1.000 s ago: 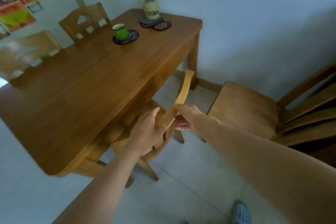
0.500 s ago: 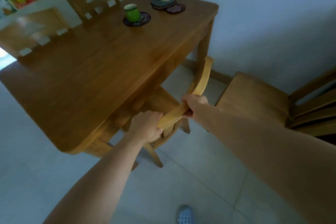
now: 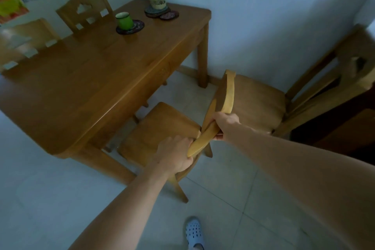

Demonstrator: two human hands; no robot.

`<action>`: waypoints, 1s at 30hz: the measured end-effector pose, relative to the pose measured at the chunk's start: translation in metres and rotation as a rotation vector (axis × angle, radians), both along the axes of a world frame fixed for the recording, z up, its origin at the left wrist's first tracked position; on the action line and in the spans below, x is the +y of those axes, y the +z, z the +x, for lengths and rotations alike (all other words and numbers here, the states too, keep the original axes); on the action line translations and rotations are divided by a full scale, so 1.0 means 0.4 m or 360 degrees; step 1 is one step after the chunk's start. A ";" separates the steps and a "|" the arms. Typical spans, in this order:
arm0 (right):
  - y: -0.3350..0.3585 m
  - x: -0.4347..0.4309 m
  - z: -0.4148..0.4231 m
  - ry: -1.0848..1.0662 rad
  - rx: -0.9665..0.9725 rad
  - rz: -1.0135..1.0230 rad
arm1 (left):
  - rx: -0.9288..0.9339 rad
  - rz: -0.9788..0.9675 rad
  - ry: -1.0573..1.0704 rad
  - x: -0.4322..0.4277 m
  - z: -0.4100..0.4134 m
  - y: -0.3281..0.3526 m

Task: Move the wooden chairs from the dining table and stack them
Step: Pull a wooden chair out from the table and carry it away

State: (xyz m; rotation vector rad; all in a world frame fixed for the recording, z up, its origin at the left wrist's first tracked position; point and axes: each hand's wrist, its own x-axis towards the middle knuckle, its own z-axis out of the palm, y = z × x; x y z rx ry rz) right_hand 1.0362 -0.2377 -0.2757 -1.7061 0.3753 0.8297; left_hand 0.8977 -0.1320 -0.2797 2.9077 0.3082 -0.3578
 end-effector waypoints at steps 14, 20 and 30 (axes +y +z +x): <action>0.004 -0.404 -0.173 -0.0112 0.0027 -0.0116 | 0.0125 -0.0216 -0.0060 -0.398 -0.162 0.020; 0.003 -0.437 -0.209 -0.0155 -0.0046 -0.0133 | 0.0146 -0.0371 -0.0055 -0.428 -0.177 0.027; -0.005 -0.457 -0.277 -0.0242 -0.0178 -0.0224 | 0.0572 -0.1025 0.0103 -0.420 -0.163 0.015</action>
